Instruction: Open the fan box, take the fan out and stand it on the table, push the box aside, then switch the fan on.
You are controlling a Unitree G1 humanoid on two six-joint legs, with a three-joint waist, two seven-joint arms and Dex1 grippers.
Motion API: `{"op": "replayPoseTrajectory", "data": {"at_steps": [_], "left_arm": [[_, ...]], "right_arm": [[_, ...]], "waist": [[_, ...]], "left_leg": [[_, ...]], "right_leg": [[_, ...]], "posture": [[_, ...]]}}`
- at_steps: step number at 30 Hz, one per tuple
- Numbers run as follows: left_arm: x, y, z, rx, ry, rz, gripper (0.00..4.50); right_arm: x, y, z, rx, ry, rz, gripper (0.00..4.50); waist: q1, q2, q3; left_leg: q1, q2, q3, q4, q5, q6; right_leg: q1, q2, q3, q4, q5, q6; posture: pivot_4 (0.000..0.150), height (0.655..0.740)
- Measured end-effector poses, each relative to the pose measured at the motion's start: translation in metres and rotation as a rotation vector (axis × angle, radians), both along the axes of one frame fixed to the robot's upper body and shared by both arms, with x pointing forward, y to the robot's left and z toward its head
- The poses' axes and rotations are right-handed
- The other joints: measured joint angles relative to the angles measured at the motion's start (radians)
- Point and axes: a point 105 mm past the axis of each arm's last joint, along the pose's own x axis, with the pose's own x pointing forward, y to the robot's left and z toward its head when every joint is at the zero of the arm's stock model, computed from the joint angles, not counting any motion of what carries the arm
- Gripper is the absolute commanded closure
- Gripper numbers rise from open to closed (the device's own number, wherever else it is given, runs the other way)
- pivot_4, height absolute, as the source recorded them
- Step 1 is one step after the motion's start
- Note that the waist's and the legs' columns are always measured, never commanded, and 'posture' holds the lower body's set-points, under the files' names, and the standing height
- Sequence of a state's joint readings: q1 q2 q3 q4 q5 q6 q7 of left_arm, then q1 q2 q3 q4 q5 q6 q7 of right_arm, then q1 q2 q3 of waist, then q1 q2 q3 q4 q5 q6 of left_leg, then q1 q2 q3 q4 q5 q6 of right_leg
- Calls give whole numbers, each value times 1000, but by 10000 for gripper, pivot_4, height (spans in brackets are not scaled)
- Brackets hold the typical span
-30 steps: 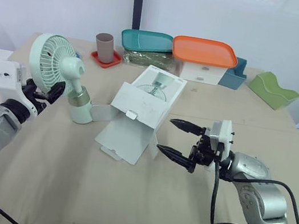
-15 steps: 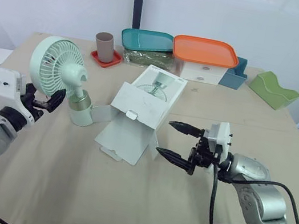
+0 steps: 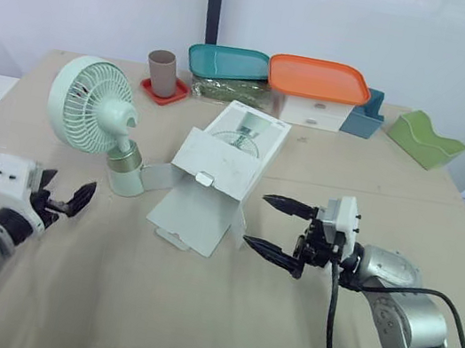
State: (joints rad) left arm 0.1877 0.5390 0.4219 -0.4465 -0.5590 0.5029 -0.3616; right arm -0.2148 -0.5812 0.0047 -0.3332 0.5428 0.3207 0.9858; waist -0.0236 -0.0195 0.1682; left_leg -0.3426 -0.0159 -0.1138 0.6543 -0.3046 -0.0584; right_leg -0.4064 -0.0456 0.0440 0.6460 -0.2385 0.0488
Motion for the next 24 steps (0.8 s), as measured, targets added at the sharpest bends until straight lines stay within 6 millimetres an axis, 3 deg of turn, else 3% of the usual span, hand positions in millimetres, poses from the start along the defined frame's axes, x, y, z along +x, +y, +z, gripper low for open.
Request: {"op": "replayPoseTrajectory", "data": {"at_steps": [4, 9, 12, 18, 24], "left_arm": [[-22, -21, -20, 55, 25, -174, 1016], [-32, -45, -22, 79, 35, -381, 1016], [-33, -62, -18, 80, 28, -519, 1016], [-30, -97, -3, 115, -11, -803, 1016], [-26, -115, 0, 122, -32, -919, 1016]], "right_arm": [[-6, 7, -3, -5, 14, -29, 0], [-6, 14, -5, -7, 49, -106, 0], [-1, 18, -9, -35, 67, -201, 0], [19, 45, -16, -30, 181, -460, 0], [27, 57, -27, -78, 245, -603, 0]], "waist": [[0, 0, 0], [0, 0, 0], [0, 0, 0], [-3, 1, 0], [-3, 1, 0]], "left_leg": [[0, 0, 0, 0, 0, 0], [0, 0, 1, 0, 0, 0], [0, 1, 0, 0, 0, 0], [0, 3, 1, 0, 0, 0], [-1, 4, 0, 0, 0, 0]], "right_leg": [[0, 1, 0, -1, -1, 0], [0, 1, 0, -1, -1, 0], [0, 2, 0, -1, -1, 0], [-1, 3, 1, -1, 0, -1], [-2, 4, 0, -1, 0, -2]], "posture": [[1500, 7400], [1500, 7400], [1500, 7400], [1500, 7400], [1500, 7400]]}}
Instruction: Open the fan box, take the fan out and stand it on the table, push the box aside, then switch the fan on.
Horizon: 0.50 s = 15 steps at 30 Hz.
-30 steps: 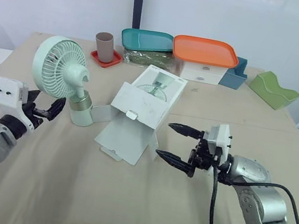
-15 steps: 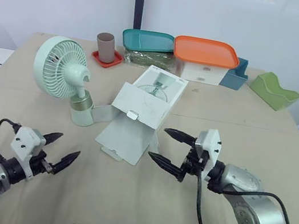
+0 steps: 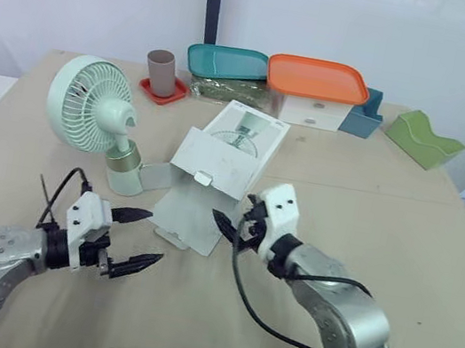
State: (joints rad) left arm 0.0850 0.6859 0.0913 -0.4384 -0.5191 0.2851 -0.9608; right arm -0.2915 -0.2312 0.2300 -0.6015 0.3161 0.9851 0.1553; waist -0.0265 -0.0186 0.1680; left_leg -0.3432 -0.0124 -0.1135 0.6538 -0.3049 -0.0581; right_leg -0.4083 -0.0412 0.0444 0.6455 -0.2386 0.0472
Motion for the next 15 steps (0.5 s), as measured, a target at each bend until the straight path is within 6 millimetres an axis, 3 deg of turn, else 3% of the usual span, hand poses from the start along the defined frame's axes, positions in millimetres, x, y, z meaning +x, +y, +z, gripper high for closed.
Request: {"op": "replayPoseTrajectory", "data": {"at_steps": [6, 15], "left_arm": [[5, -3, 2, -4, 0, -25, 1016], [2, -10, 0, 0, 11, -77, 1016]], "right_arm": [[13, 0, 3, -12, 3, -99, 0], [32, -25, -8, -9, 72, -292, 0]], "waist": [[-9, 0, 0], [-16, 1, 0]], "left_leg": [[0, 1, 0, 0, 0, 0], [0, 1, 0, 0, 0, 1]], "right_leg": [[0, 1, 0, 0, 0, 0], [0, 1, 0, 0, 0, 0]], "posture": [[1500, 7400], [1500, 7400]]}}
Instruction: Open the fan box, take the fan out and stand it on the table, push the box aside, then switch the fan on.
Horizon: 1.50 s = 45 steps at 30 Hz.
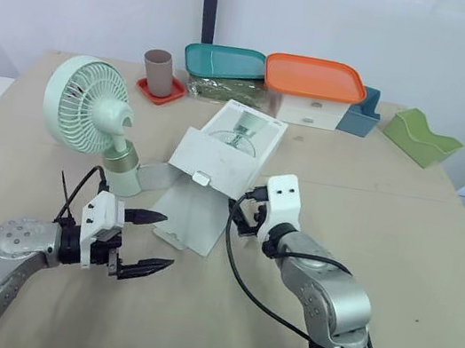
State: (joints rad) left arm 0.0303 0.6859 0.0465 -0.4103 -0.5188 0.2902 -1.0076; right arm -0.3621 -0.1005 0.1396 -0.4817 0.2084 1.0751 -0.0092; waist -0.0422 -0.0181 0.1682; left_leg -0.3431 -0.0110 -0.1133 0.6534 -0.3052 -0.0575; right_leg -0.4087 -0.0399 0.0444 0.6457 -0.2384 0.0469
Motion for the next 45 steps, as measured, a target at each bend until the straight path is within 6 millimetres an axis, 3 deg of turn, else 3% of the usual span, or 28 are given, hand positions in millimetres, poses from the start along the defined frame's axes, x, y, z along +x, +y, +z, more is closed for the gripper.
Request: {"op": "replayPoseTrajectory", "data": {"at_steps": [6, 9, 11, 12, 16, 19, 34, 37, 41, 45], "left_arm": [[2, -2, -2, -14, -3, 28, 1016], [2, -3, -2, -19, -2, 38, 0], [0, -4, -2, -20, -4, 41, 0], [0, -4, -2, -22, -8, 48, 0], [0, -5, -2, -24, -9, 56, 0], [0, -4, -3, -25, -7, 71, 0], [1, -8, -3, -35, -11, 81, 0], [0, -12, -3, -41, -9, 67, 0], [1, -13, -2, -42, -17, 58, 0], [0, -14, -2, -42, -18, 50, 0]], "right_arm": [[5, -4, -1, 20, 13, -45, 0], [6, -4, -2, 29, 15, -49, 6597], [7, -2, -2, 37, 15, -49, 15052], [8, -2, -3, 40, 14, -53, 22009], [11, -3, -4, 44, 13, -61, 32885], [13, -9, -5, 47, 13, -82, 44768], [15, -15, -2, 27, -14, -87, 44768], [12, -30, 0, 13, -18, -117, 44768], [1, -64, 1, -17, -14, -186, 44768], [-15, -117, -2, -54, 19, -304, 44768]], "waist": [[-4, 0, 0], [-5, 0, 0], [-5, 0, 0], [-5, 0, 0], [-5, 0, 0], [-5, 0, 0], [-5, 0, 0], [-3, 1, 0], [-3, 1, 0], [-3, 1, 1]], "left_leg": [[0, 0, 0, 0, 0, 0], [0, 1, 0, 0, 0, 0], [0, 1, 0, 0, 0, 0], [0, 1, 0, 0, 0, 0], [0, 1, 0, 0, 0, 0], [0, 1, 0, 0, 0, 0], [0, 1, 0, 0, 0, 0], [0, 0, 0, 0, 0, 0], [-1, 0, -1, 0, 0, 1], [-1, 0, 0, 0, -1, 1]], "right_leg": [[0, 0, 0, 0, 0, 0], [0, 0, 0, 0, 0, 0], [0, 0, 0, 0, 0, 0], [0, 0, 0, 0, 0, 0], [0, 0, 0, 0, 0, 0], [0, 0, 0, 0, 0, 0], [0, 0, 0, 0, 0, 0], [0, 0, 0, 0, 0, 0], [0, 0, -1, 0, 0, 0], [0, 0, 0, 0, 0, 0]], "posture": [[1500, 7400], [1500, 7400], [1500, 7400], [1500, 7400], [1500, 7400], [1500, 7400], [1500, 7400], [1500, 7400], [1500, 7400], [1500, 7400]]}}
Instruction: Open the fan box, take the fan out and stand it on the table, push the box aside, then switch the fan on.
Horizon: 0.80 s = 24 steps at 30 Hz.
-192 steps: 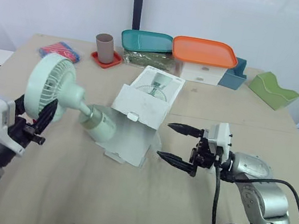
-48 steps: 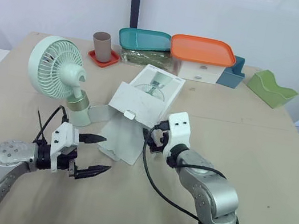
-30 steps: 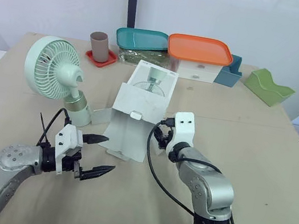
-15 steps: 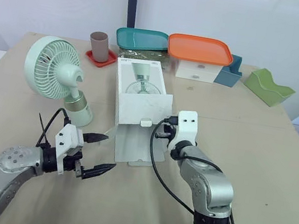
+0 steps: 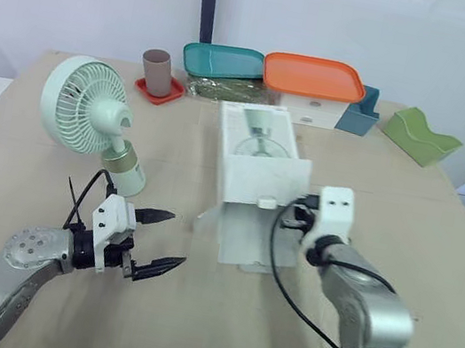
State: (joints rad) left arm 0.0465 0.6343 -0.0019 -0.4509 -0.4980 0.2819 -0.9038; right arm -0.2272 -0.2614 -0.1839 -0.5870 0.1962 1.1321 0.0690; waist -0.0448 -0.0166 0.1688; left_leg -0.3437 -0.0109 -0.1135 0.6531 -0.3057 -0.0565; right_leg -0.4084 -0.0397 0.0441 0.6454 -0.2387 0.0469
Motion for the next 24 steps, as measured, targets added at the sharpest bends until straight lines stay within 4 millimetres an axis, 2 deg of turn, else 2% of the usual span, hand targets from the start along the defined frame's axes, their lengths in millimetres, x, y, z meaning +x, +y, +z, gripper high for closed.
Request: {"op": "replayPoseTrajectory", "data": {"at_steps": [3, 8, 13, 24], "left_arm": [[2, 0, 0, 0, -1, -2, 0], [3, 0, 1, 9, -11, -14, 0], [5, 2, 0, 9, -8, -10, 0], [5, 0, 2, 9, -20, -32, 0]], "right_arm": [[-12, -42, -1, -37, 18, -100, 44768], [-18, -81, 2, -66, 38, -182, 44768], [-18, -107, 2, -61, 45, -245, 44768], [-14, -125, 2, 5, 36, -329, 44768]], "waist": [[0, 0, 0], [-3, 0, 0], [-1, 0, 0], [-1, 1, 0]], "left_leg": [[1, 0, 1, 0, 0, 0], [2, 1, 4, 0, -1, 2], [2, 1, 4, 0, -1, 3], [3, 1, 5, 0, -2, 3]], "right_leg": [[1, 0, 0, 0, 0, 0], [1, 2, 4, 0, 0, 0], [1, 2, 4, 0, 0, 0], [1, 2, 5, 0, 0, 0]], "posture": [[1500, 7400], [1500, 7400], [1500, 7400], [1500, 7400]]}}
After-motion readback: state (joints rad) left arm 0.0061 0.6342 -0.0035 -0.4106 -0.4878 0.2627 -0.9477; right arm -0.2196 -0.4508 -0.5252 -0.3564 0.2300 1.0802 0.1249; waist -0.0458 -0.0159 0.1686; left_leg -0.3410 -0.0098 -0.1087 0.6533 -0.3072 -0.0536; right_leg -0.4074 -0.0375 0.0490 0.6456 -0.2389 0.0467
